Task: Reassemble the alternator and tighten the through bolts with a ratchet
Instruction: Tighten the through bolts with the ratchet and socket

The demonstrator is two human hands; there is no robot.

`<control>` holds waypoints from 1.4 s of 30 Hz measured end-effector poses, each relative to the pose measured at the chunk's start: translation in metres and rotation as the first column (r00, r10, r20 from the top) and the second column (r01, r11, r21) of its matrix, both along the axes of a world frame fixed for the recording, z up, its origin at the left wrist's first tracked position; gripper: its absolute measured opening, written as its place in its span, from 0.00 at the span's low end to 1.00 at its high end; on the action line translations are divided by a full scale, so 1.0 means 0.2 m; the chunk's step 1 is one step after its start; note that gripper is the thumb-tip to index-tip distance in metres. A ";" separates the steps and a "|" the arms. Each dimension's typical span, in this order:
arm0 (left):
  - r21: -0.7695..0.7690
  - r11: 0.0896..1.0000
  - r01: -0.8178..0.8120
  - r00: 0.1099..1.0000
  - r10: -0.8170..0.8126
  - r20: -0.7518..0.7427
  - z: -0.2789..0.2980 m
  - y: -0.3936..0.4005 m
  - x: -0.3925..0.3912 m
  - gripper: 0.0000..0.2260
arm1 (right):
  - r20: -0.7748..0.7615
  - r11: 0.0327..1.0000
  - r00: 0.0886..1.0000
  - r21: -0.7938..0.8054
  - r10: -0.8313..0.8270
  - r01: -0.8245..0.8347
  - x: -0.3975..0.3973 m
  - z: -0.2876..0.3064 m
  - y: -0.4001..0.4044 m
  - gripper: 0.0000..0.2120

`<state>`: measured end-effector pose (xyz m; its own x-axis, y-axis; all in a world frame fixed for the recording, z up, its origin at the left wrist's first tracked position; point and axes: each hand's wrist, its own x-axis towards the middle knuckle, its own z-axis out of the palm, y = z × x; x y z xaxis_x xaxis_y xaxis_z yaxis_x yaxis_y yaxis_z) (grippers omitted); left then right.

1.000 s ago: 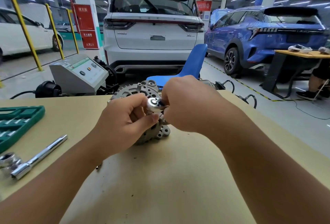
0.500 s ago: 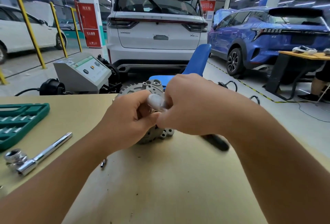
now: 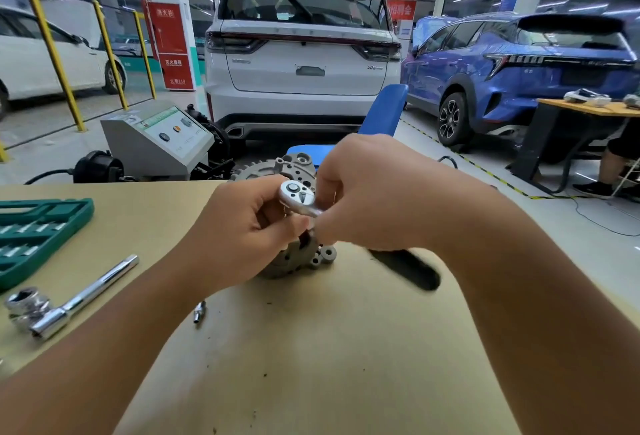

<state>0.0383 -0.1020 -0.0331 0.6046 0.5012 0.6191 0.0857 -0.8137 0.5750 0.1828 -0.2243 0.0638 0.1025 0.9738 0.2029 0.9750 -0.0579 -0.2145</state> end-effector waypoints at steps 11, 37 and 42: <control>-0.010 0.999 0.045 0.999 -0.045 -0.003 0.00 0.00 -0.01 0.04 | 0.052 0.999 0.998 -0.050 0.022 -0.020 -0.01 -0.01 -0.01 0.01; 0.000 0.999 -0.040 0.997 0.040 -0.060 0.00 0.00 0.01 0.07 | 0.090 0.997 0.994 0.051 -0.064 0.059 0.00 -0.04 0.01 0.03; -0.030 0.999 -0.025 1.000 0.025 -0.008 -0.01 0.02 0.02 0.06 | -0.025 1.000 1.000 0.007 -0.018 0.018 -0.03 -0.03 0.01 0.10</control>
